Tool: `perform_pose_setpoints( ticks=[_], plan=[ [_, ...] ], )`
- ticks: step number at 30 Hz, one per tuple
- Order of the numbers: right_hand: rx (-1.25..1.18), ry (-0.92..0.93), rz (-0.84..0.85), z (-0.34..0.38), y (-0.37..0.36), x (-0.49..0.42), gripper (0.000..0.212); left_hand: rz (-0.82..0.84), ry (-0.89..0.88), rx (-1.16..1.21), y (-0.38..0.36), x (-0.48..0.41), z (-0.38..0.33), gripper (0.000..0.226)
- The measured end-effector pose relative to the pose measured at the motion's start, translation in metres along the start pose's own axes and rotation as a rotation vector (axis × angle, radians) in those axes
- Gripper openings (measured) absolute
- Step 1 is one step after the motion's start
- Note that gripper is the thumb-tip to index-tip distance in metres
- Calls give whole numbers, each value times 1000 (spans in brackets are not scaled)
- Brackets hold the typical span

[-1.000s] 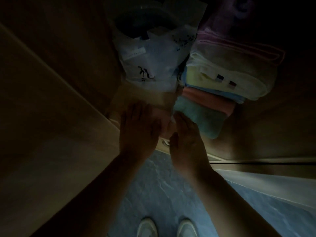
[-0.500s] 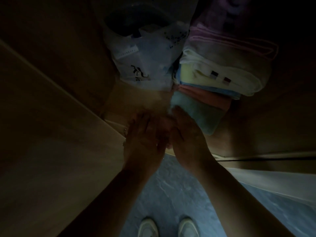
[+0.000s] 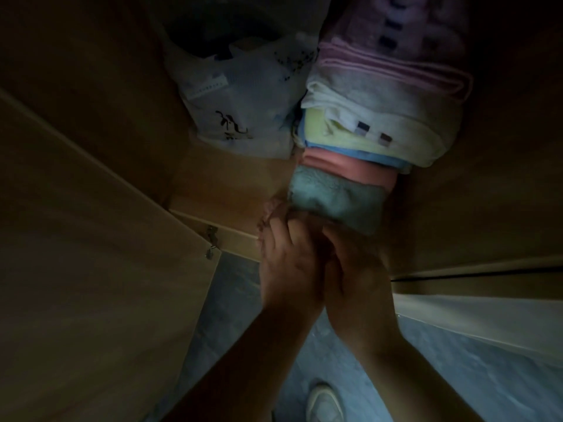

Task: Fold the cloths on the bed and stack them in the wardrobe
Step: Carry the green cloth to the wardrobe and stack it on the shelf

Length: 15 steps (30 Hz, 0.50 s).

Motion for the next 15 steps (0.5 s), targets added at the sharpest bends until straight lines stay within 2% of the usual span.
perform_pose_setpoints(
  ticks=[3,6,9,15],
  plan=[
    [57,-4,82,-8,-10,14,49,18,-49,67,11,1,10,61],
    [74,25,118,-4,-14,14,46,-35,-151,-44,22,1,23,50],
    [74,9,93,0,-10,8,41,-62,-223,-61,24,2,33,49],
    [207,-11,121,-4,-7,8,40,11,-347,-18,17,13,22,42]
  ],
)
Point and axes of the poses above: each hand's wrist, its own x-axis away from the middle knuckle, its own y-axis out of the back of the hand, z = x × y, the point moved 6 cm from there along -x, towards the middle knuckle, and after that the axes turned 11 degrees about y, right-handed, at the moved point
